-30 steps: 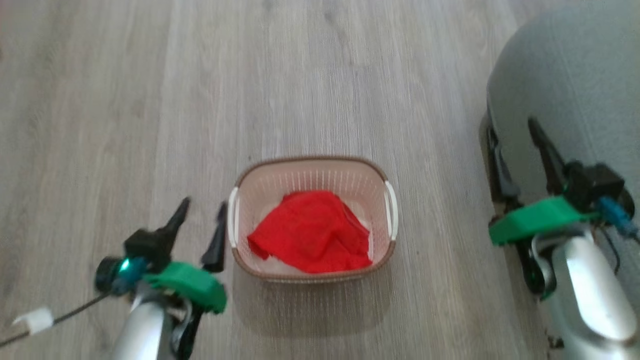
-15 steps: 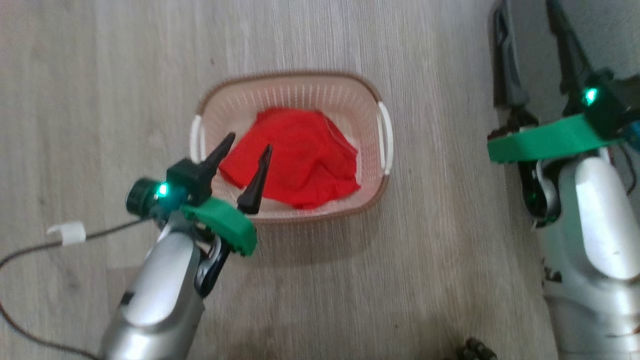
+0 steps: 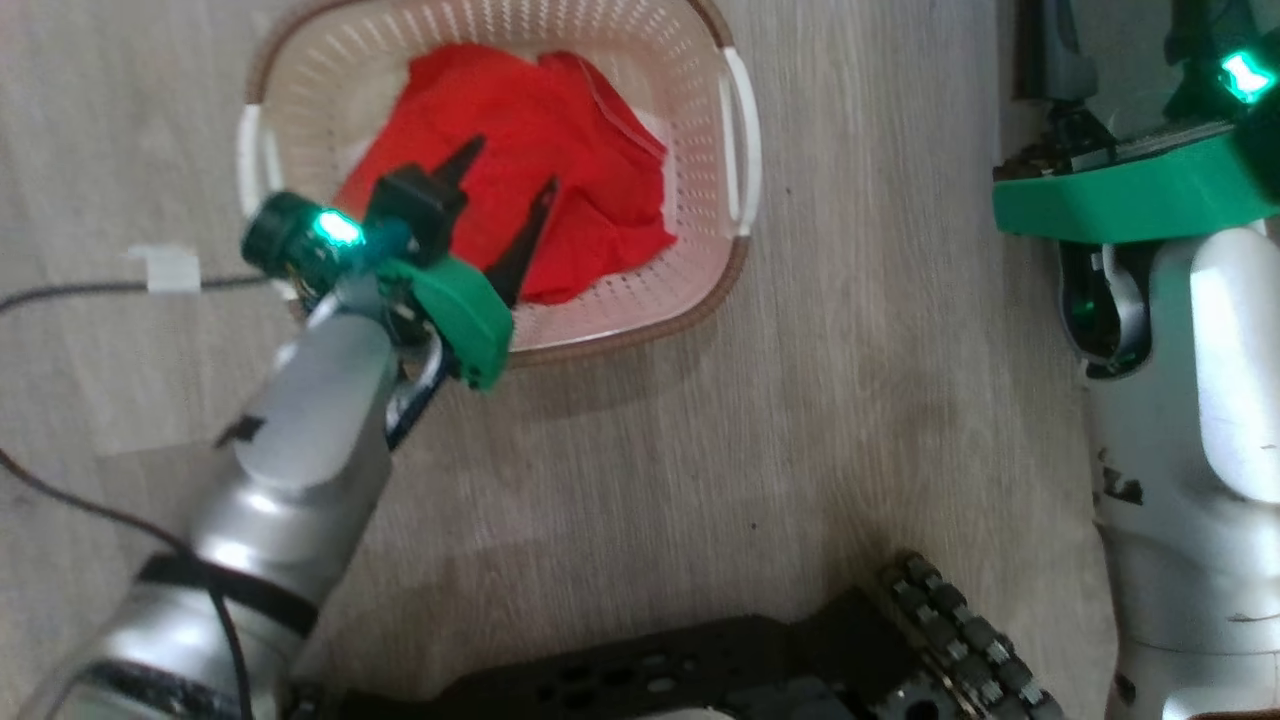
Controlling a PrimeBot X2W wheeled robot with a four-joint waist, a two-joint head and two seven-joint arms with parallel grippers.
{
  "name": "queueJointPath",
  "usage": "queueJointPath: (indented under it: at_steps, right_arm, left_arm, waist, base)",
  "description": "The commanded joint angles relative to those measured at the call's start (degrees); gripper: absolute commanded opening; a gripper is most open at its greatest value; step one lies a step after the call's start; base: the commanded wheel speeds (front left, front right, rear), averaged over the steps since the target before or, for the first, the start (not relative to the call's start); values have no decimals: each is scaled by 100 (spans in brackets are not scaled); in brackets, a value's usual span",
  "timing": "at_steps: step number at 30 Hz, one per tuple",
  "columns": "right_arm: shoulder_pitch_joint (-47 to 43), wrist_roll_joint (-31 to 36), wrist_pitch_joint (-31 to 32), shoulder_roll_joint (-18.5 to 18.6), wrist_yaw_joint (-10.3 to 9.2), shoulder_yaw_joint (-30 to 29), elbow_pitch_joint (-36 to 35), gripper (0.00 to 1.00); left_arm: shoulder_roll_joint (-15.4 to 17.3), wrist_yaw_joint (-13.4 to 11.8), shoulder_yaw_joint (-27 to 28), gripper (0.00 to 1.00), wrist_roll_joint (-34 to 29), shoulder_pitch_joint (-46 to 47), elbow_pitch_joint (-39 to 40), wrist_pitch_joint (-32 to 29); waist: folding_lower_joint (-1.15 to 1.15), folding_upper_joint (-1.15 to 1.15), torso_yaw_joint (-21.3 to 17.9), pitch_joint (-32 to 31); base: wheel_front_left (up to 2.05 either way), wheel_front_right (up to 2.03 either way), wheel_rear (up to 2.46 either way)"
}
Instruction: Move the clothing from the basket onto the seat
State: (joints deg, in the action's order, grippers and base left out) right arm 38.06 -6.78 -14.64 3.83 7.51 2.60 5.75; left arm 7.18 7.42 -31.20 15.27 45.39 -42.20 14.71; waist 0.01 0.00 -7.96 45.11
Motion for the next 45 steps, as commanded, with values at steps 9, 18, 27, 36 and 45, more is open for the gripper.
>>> queueJointPath:
  at_steps: [9, 18, 27, 36, 45]
  right_arm:
    - [-27, -396, -36, -94, -2, 261, -464, 100]
    - [-23, -641, -36, -95, -2, 350, -707, 100]
    - [-211, -681, -36, -95, -2, 323, -983, 100]
    - [-386, -705, -36, -95, -2, 190, -1164, 100]
    - [-301, -756, -36, -95, -2, 190, -1131, 100]
  left_arm:
    - [314, 6, -535, 100, -318, 1341, -1297, 29]
    - [432, -97, -749, 100, -609, 1980, -2311, 29]
    - [445, -232, -1012, 100, -802, 2214, -2935, 11]
    - [466, -330, -1348, 100, -1026, 2265, -3107, -228]
    - [502, -330, -1399, 0, -938, 2231, -3154, -364]
  waist:
    - [-1, 0, -645, 819]
    - [-1, 0, -921, 1092]
    - [-1, 0, -990, 1182]
    - [-1, 0, -1035, 1219]
    - [-1, 0, -1073, 1141]
  base:
    - [0, 0, 0]
    - [0, 0, 0]
    - [0, 0, 0]
    - [0, 0, 0]
    - [0, 0, 0]
